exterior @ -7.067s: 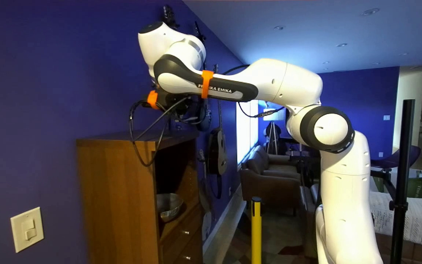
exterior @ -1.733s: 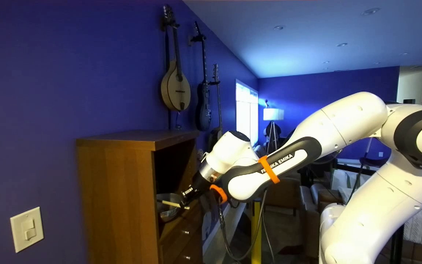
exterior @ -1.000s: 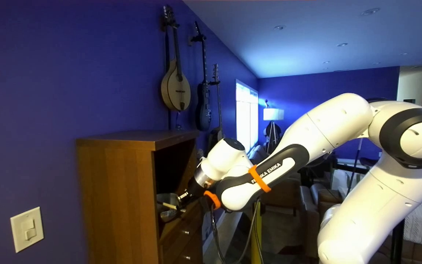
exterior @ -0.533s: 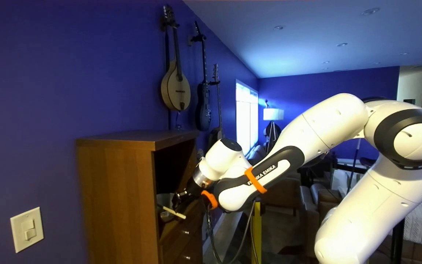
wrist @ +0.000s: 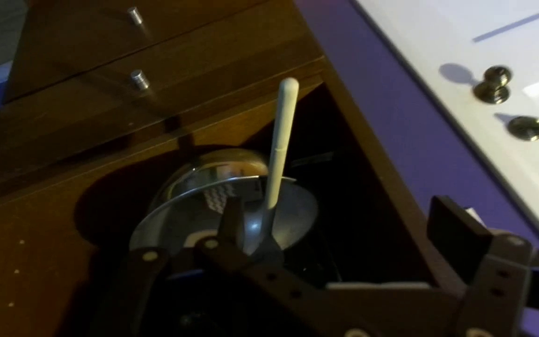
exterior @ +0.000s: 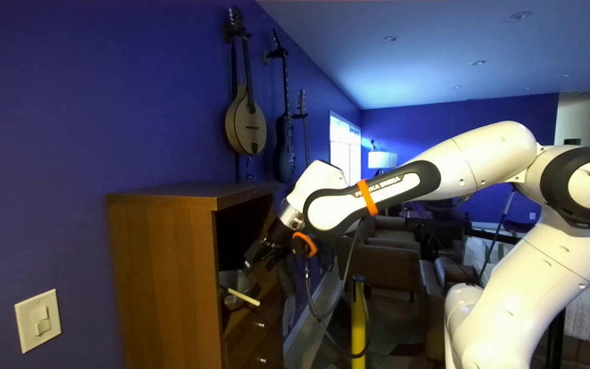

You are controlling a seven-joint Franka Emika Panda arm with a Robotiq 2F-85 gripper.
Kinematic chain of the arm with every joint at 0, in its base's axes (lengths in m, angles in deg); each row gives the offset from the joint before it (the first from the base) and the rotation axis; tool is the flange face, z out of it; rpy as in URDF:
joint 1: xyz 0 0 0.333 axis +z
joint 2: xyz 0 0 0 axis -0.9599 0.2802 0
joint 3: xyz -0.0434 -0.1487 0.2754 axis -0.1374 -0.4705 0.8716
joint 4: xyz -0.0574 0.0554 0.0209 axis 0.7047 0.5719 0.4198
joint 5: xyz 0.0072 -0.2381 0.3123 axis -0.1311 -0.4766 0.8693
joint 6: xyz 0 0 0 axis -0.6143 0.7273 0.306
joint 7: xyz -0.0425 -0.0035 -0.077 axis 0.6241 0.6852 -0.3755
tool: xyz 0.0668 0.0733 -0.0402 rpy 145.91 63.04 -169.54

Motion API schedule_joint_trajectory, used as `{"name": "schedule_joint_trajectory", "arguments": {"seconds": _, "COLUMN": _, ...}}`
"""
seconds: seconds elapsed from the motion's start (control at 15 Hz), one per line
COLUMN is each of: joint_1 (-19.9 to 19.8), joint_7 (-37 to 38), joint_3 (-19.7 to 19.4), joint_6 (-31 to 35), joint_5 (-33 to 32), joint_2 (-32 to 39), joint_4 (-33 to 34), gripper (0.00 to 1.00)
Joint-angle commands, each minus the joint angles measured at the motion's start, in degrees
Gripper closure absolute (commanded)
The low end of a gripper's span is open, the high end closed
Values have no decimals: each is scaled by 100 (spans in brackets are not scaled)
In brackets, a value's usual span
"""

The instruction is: Put the wooden spoon on the silver bowl

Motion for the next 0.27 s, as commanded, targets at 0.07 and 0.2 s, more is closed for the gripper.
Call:
{"name": "schedule_joint_trajectory", "arguments": {"seconds": 0.07, "joint_1": 580, "joint_7": -1696, "joint_3": -1223, "joint_6": -2076, "joint_5": 186, "joint_2": -1345, "joint_4": 175, "gripper": 0}}
{"name": "schedule_joint_trajectory", "arguments": {"seconds": 0.2, "joint_1": 352, "joint_7": -1517, "joint_3": -1007, "joint_6": -1846, "joint_5": 164, "joint_2": -1022, "joint_4": 208, "gripper": 0}}
